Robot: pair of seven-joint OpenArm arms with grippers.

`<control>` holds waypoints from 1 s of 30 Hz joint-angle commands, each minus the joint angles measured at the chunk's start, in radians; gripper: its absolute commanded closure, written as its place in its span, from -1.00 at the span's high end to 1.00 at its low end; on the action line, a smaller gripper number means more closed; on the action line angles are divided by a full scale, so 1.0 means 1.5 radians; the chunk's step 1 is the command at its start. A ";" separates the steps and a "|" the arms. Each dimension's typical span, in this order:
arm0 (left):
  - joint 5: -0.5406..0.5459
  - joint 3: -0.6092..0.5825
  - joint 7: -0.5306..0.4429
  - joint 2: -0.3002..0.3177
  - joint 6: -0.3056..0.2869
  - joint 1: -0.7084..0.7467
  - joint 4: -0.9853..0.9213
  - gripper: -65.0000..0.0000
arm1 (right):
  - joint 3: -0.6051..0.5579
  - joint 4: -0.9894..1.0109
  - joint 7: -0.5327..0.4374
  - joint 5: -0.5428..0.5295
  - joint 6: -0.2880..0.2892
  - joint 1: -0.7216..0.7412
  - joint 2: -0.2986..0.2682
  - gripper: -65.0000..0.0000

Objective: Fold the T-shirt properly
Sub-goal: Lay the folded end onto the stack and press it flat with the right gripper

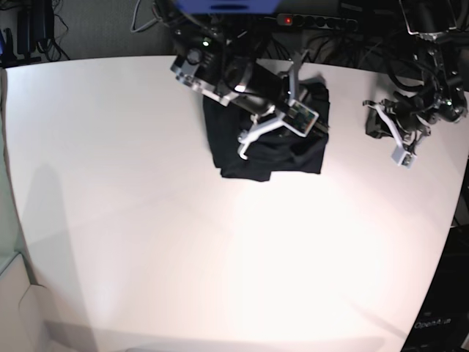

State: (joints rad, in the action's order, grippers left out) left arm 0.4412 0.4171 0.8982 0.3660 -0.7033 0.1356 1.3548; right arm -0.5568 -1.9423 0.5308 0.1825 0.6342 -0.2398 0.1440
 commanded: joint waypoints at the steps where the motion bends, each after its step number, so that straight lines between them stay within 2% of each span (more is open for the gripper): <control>1: -0.023 0.001 0.026 0.007 0.003 0.005 0.001 -0.89 | -0.007 -0.006 -0.020 -0.012 -0.009 0.015 0.009 -1.00; 6: -0.022 0.001 0.026 0.006 0.003 0.007 0.001 -0.89 | -0.017 0.032 0.012 -0.013 -0.009 0.056 0.009 -1.00; 30: -0.014 0.001 0.026 0.004 0.003 0.028 0.006 -0.89 | -0.040 0.230 0.013 -0.013 -0.010 0.220 0.009 -1.00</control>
State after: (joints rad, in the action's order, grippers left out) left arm 0.4568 0.4183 0.8822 0.3656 -0.7029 0.1665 1.3632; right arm -0.6113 -1.5810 0.5800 0.1787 0.6273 0.0723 0.1436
